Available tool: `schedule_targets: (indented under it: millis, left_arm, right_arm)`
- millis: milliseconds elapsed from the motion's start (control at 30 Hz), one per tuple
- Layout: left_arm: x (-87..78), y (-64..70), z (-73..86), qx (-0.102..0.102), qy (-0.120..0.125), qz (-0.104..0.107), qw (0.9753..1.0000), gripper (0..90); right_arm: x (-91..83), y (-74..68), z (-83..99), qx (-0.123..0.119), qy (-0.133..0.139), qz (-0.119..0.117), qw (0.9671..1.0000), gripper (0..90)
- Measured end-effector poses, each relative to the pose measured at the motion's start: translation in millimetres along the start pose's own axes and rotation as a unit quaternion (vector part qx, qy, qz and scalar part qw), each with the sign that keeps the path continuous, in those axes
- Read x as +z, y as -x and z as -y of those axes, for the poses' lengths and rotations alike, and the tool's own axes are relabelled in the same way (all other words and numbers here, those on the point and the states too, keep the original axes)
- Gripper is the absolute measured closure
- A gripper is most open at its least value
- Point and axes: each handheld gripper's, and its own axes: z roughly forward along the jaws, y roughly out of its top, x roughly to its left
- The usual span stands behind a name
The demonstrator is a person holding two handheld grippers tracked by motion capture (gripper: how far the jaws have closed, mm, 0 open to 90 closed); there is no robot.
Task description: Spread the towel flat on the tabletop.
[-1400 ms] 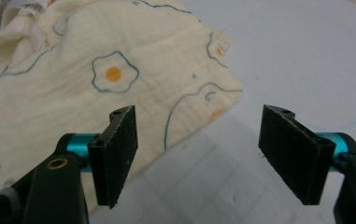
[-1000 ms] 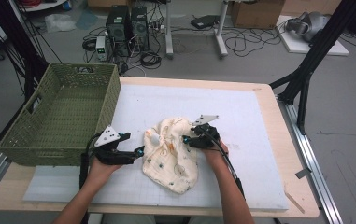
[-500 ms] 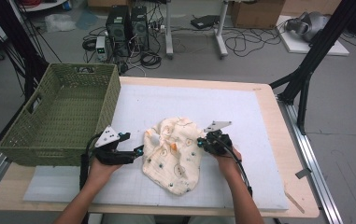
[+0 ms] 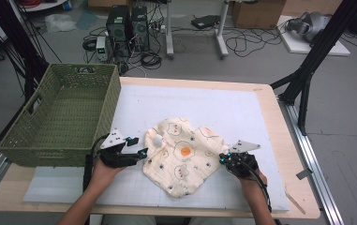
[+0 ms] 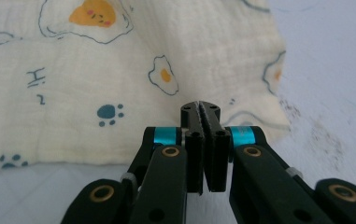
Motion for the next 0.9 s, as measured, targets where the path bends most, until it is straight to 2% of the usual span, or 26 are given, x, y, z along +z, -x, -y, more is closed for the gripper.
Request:
schedule_targets:
  millis: [133, 200, 300, 367, 500, 567, 633, 700, 733, 800, 833, 900]
  left_arm:
    - [5.1, 4.2, 0.0, -0.001, -0.015, 0.003, 0.9999, 41.4]
    - [9.2, 7.7, -0.4, -0.008, -0.026, 0.007, 0.9996, 38.4]
    - [15.4, 14.1, -2.3, -0.002, -0.028, 0.006, 0.9996, 35.6]
    - [19.0, 16.9, -3.2, 0.008, -0.027, 0.008, 0.9996, 34.7]
    - [28.0, 19.6, -4.8, 0.021, -0.036, 0.011, 0.999, 35.3]
    - [35.5, 21.3, -6.6, 0.022, -0.045, 0.009, 0.9987, 34.8]
    - [43.2, 23.4, -8.5, 0.029, -0.058, 0.002, 0.9979, 35.1]
    - [50.5, 26.2, -9.5, 0.046, -0.077, -0.007, 0.996, 37.2]
    - [54.8, 28.0, -9.7, 0.057, -0.092, -0.013, 0.994, 39.4]
    - [59.7, 29.9, -9.4, 0.07, -0.108, -0.027, 0.9913, 44.2]
    - [61.6, 30.2, -9.1, 0.071, -0.113, -0.031, 0.9905, 46.1]
    - [63.1, 29.9, -9.0, 0.07, -0.113, -0.035, 0.9905, 49.8]
  right_arm:
    - [-15.4, -4.6, 9.8, -0.004, -0.017, 0.012, 0.9998, 88.8]
    - [-22.5, -7.0, 16.6, -0.001, -0.023, 0.01, 0.9997, 89.6]
    - [-30.5, -11.2, 25.3, 0.0, -0.031, 0.005, 0.9995, 89.5]
    - [-35.1, -12.2, 28.0, -0.001, -0.027, 0.006, 0.9996, 88.7]
    - [-41.3, -5.3, 23.5, 0.016, 0.01, 0.018, 0.9997, 73.9]
    - [-38.4, 1.3, 19.2, 0.024, 0.024, 0.034, 0.9988, 63.0]
    - [-31.9, 10.0, 14.8, 0.044, 0.035, 0.048, 0.9972, 53.6]
    - [-22.7, 16.9, 9.7, 0.057, 0.039, 0.056, 0.996, 50.1]
    - [-17.1, 18.7, 7.1, 0.06, 0.036, 0.056, 0.996, 49.9]
    - [-5.0, 19.2, 2.6, 0.058, 0.027, 0.047, 0.9968, 49.7]
    - [0.7, 18.0, 0.8, 0.053, 0.02, 0.04, 0.9976, 50.0]
    - [9.4, 14.2, -1.3, 0.04, 0.008, 0.03, 0.9987, 52.6]
